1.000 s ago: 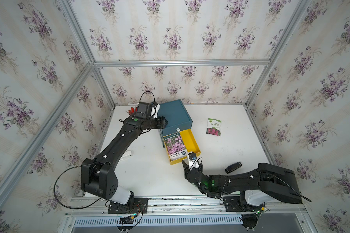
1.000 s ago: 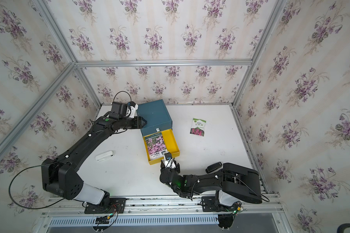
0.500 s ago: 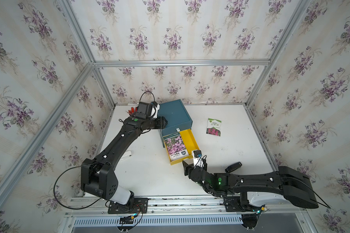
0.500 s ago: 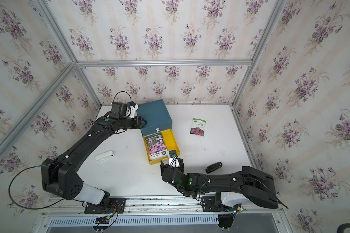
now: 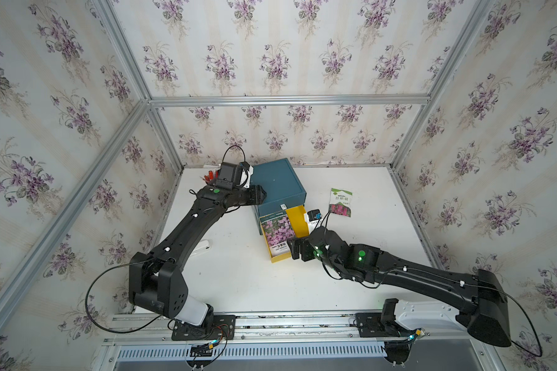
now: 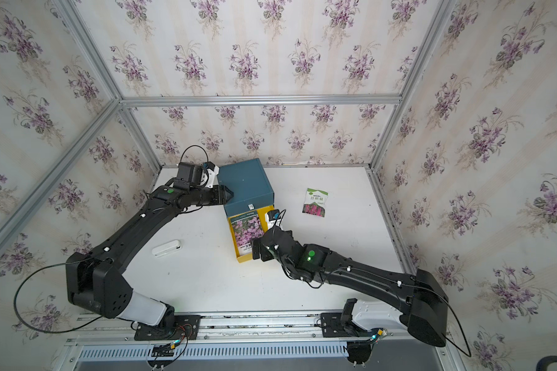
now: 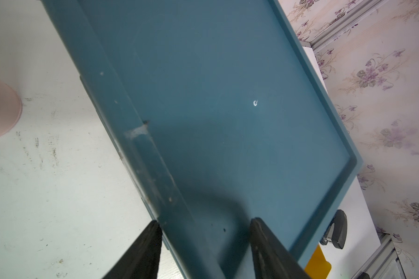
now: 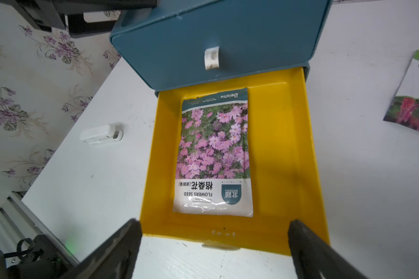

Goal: Take the seed bags out of the drawer
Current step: Pick up the seed packet from the drawer.

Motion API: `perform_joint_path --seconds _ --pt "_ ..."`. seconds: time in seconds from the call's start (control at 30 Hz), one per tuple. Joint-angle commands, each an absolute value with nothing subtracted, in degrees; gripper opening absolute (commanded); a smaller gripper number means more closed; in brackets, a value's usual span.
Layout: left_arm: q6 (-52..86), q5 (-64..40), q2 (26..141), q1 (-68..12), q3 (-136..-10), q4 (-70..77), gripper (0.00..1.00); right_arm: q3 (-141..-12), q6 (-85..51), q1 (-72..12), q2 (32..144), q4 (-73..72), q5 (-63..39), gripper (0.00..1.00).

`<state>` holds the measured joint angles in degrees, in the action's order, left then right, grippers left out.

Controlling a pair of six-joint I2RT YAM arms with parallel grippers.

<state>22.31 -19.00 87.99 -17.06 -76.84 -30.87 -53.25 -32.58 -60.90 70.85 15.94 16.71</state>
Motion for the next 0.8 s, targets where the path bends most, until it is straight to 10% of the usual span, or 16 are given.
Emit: perform_joint_path --seconds 0.0,0.77 --pt "21.2 -17.2 89.4 -17.4 -76.1 -41.8 0.60 -58.1 -28.4 -57.2 73.7 21.1 5.4 0.97" --pt "21.1 -17.8 89.9 -17.3 -76.2 -41.7 0.60 -71.1 -23.9 -45.2 93.9 27.6 -8.1 0.86"
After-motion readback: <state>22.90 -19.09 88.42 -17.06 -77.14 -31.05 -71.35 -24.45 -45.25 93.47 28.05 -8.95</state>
